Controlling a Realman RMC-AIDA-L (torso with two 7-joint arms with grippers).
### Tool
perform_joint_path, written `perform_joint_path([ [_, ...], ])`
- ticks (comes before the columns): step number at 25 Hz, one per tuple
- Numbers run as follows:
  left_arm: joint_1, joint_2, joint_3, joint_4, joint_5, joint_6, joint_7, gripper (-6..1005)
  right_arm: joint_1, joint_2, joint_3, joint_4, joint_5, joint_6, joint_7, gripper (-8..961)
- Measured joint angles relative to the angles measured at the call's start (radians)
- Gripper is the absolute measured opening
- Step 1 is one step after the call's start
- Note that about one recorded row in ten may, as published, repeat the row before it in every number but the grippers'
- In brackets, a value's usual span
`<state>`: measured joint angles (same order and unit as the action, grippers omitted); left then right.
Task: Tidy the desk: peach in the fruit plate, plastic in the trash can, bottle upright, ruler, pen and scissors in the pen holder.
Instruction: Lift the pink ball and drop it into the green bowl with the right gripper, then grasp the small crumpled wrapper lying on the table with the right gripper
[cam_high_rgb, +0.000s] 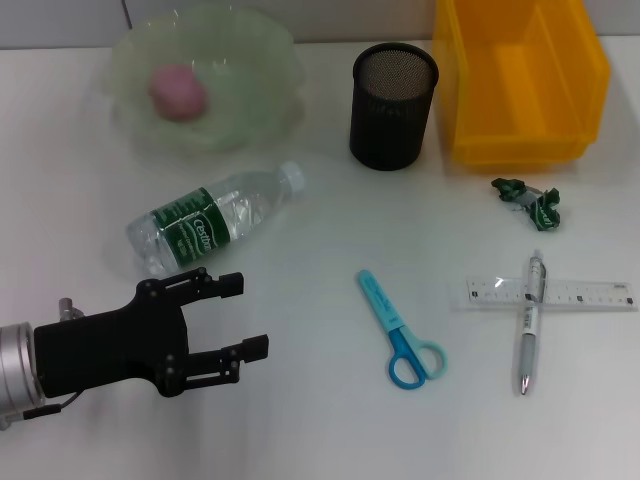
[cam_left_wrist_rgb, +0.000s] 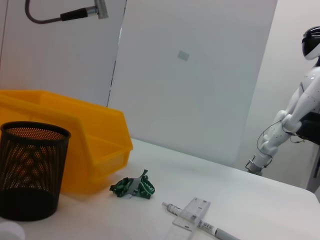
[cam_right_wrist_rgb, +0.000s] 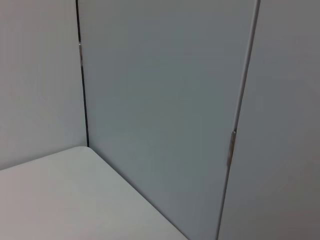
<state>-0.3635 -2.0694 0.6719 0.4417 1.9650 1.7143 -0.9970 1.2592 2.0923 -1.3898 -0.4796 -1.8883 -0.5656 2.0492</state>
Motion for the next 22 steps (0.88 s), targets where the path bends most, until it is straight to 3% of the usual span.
perform_joint_path([
  [6,0.0,0.0,0.0,0.0,0.0,0.003,0.002,801,-0.049,-0.001,0.006,-0.044,0.05,-0.001,-0.005,687],
  [9,0.003,0.0,-0.001,0.0,0.0,0.006,0.009,801,-0.181,-0.007,0.01,-0.18,0.186,-0.075,-0.074,687],
  [11,0.004,0.0,-0.001,0.0,0.0,0.007,0.01,801,-0.277,-0.011,0.021,-0.267,0.306,-0.172,-0.15,687],
  [12,0.005,0.001,-0.002,0.0,0.0,0.007,0.01,801,-0.374,-0.016,0.064,-0.327,0.413,-0.327,-0.222,687],
  [13,0.005,0.001,-0.002,0.0,0.0,0.007,0.01,801,-0.374,-0.016,0.064,-0.327,0.413,-0.327,-0.222,686],
  [17,0.008,0.003,-0.003,0.0,0.0,0.008,0.011,801,-0.508,-0.026,0.234,-0.353,0.455,-0.662,-0.284,686],
  [19,0.008,0.003,-0.002,0.0,0.0,0.008,0.011,801,-0.554,-0.044,0.289,-0.349,0.436,-0.793,-0.295,686],
  [22,0.008,0.003,-0.002,0.0,0.0,0.008,0.01,800,-0.633,-0.091,0.337,-0.359,0.372,-0.952,-0.3,685],
])
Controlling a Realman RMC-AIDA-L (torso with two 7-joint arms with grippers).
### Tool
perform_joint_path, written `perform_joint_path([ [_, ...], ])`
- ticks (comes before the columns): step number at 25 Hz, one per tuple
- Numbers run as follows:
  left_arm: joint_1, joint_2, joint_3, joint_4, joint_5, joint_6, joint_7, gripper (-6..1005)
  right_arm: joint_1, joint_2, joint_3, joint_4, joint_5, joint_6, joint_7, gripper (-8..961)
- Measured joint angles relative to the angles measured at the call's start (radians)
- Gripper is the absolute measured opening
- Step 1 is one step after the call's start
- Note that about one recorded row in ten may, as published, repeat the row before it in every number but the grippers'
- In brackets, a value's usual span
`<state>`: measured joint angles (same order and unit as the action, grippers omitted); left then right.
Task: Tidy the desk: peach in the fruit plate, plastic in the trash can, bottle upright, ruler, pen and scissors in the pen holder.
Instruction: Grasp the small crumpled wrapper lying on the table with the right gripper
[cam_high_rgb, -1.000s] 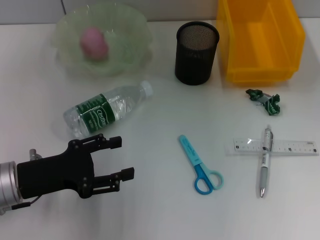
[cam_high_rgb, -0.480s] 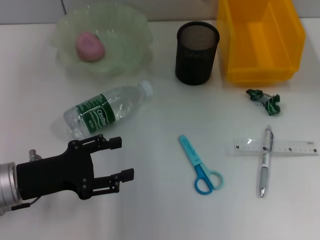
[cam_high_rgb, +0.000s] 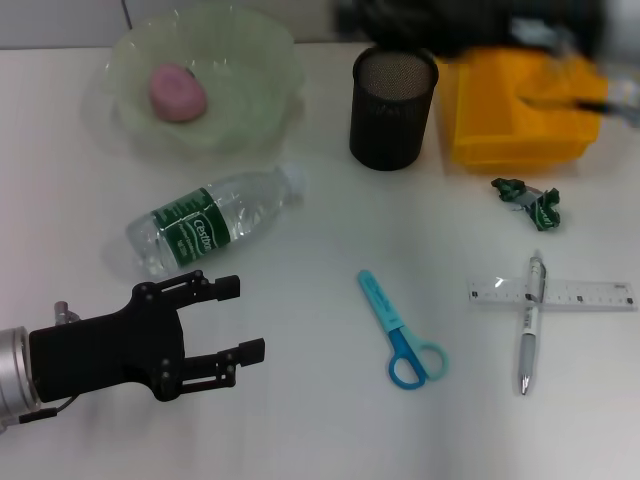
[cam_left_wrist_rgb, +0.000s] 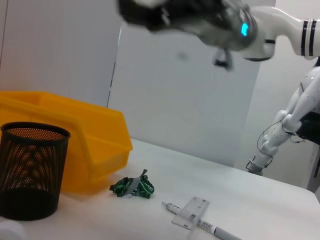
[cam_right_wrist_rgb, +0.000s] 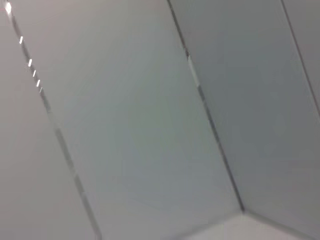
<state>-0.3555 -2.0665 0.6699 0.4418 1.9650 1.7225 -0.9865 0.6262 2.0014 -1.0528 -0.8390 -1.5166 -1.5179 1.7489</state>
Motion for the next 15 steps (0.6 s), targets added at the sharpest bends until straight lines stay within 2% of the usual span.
perform_joint_path([
  [1,0.001,0.0,0.0,0.0,0.0,0.0,-0.001,800,-0.024,-0.02,0.011,-0.016,-0.032,-0.04,0.011,685],
  [2,0.001,0.0,0.0,0.0,0.0,0.0,-0.002,800,-0.057,-0.052,0.04,-0.056,-0.105,-0.102,0.063,685],
  [3,0.001,0.0,0.0,0.0,0.0,0.0,-0.004,800,-0.057,-0.052,0.04,-0.056,-0.105,-0.102,0.063,685],
  [6,0.002,0.001,0.001,0.0,0.001,0.0,-0.008,800,-0.086,-0.089,0.134,-0.165,-0.283,-0.196,0.204,685],
  [9,0.003,0.001,0.002,0.0,0.001,0.0,-0.008,800,-0.078,-0.098,0.19,-0.255,-0.469,-0.258,0.304,684],
  [10,0.003,0.0,0.003,0.0,0.001,0.0,-0.008,800,-0.062,-0.1,0.198,-0.32,-0.612,-0.285,0.384,684],
  [12,0.001,-0.001,0.004,-0.003,0.001,0.0,-0.007,800,-0.054,-0.1,0.197,-0.344,-0.671,-0.29,0.416,684],
  [15,-0.001,-0.001,0.003,-0.01,0.0,0.0,-0.007,801,-0.025,-0.091,0.191,-0.415,-0.853,-0.295,0.516,684],
])
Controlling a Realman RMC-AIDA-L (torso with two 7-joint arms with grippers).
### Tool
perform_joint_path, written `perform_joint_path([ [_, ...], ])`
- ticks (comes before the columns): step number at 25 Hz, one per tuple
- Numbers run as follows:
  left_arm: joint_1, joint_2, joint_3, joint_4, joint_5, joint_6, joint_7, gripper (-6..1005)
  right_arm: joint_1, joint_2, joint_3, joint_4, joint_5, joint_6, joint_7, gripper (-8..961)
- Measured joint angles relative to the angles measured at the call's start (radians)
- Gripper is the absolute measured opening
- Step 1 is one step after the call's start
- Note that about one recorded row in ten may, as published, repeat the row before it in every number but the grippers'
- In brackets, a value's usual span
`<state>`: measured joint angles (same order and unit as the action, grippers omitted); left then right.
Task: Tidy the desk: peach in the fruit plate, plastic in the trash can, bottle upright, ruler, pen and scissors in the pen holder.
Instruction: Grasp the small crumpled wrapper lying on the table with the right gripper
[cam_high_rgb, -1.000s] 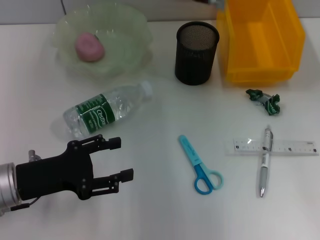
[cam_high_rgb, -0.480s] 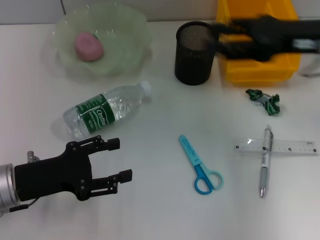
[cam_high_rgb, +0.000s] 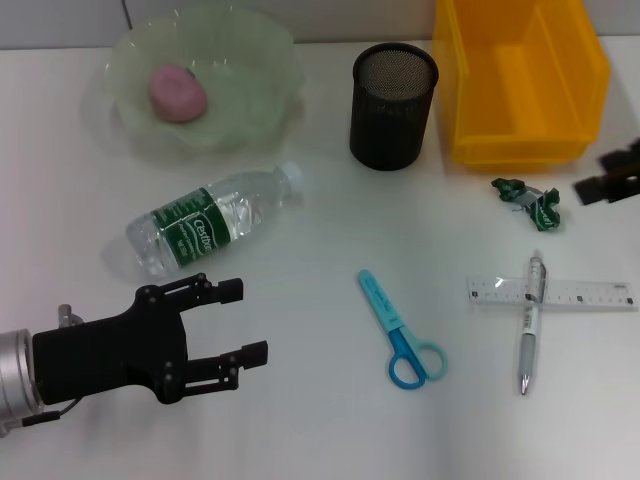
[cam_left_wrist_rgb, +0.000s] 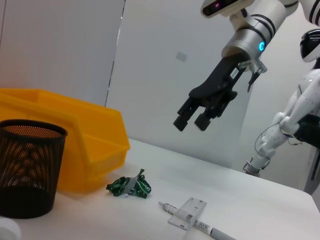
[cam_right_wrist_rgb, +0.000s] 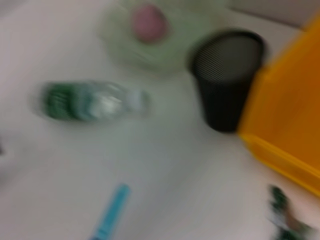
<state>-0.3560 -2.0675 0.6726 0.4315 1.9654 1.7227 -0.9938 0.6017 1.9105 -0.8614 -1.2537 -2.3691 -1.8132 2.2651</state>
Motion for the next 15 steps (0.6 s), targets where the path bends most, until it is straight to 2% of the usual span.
perform_joint_path([
  [2,-0.001,0.0,-0.001,-0.001,0.0,0.0,0.0,800,0.027,0.014,-0.006,-0.026,-0.105,0.002,0.037,683],
  [4,-0.001,0.0,-0.002,-0.001,0.0,0.0,0.0,800,0.054,0.038,-0.012,-0.036,-0.206,0.015,0.05,683],
  [8,-0.001,-0.002,-0.003,-0.003,-0.001,-0.002,0.0,801,0.102,0.104,-0.022,-0.034,-0.375,0.077,0.042,683],
  [9,-0.001,-0.002,-0.003,-0.003,-0.001,-0.002,0.0,801,0.112,0.135,-0.05,-0.03,-0.423,0.114,0.032,683],
  [10,-0.001,-0.002,-0.003,-0.003,-0.001,-0.002,0.0,801,0.114,0.145,-0.069,-0.027,-0.434,0.134,0.031,682],
  [15,0.0,-0.001,-0.004,-0.004,-0.001,-0.005,-0.001,800,0.11,0.163,-0.136,0.004,-0.439,0.205,0.031,682],
])
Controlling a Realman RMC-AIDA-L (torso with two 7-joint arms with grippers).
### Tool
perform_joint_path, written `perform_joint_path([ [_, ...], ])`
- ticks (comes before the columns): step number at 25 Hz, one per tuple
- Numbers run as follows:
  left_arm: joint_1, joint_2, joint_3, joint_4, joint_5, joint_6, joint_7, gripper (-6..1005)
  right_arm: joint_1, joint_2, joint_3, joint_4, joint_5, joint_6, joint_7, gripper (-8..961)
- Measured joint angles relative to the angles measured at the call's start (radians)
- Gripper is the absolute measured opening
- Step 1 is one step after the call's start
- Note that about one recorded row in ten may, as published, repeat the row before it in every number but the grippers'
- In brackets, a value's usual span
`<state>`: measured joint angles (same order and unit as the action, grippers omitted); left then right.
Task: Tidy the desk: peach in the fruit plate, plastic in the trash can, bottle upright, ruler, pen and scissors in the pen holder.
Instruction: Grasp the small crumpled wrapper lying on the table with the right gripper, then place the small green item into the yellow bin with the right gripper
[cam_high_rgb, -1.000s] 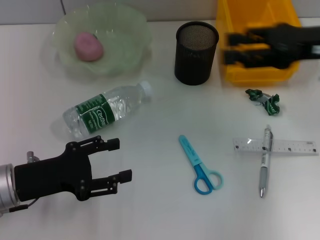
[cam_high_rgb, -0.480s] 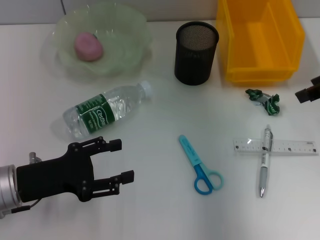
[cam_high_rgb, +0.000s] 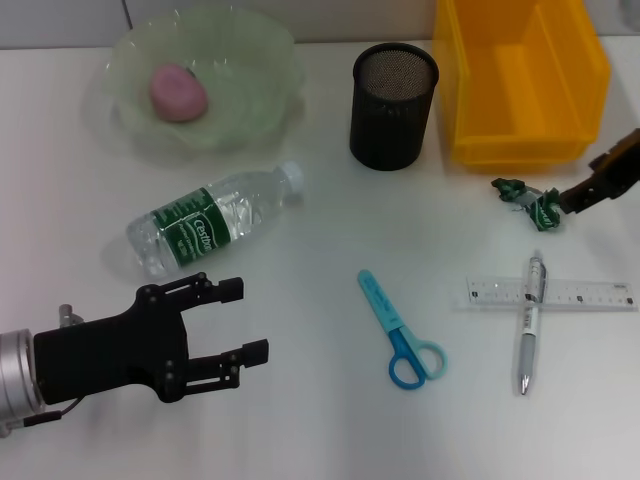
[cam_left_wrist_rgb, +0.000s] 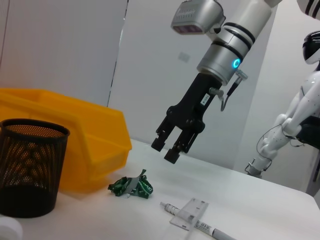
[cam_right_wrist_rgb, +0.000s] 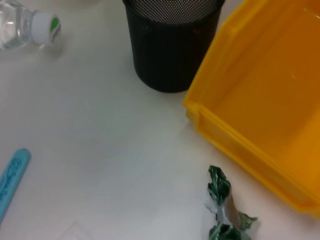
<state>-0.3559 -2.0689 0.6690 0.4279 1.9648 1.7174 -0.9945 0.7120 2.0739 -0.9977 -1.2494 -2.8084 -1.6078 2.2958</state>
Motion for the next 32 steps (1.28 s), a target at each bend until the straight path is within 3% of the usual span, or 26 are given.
perform_joint_path([
  [13,0.006,0.004,-0.004,0.0,0.0,0.005,-0.002,801,0.013,0.006,-0.066,0.185,0.016,0.215,-0.001,682],
  [25,0.008,0.006,-0.01,0.001,0.0,0.007,-0.003,800,0.027,0.006,-0.092,0.305,0.016,0.344,-0.015,535],
  [32,0.008,0.006,-0.01,0.002,0.0,0.007,-0.003,801,0.027,0.006,-0.097,0.303,0.027,0.345,-0.017,406],
])
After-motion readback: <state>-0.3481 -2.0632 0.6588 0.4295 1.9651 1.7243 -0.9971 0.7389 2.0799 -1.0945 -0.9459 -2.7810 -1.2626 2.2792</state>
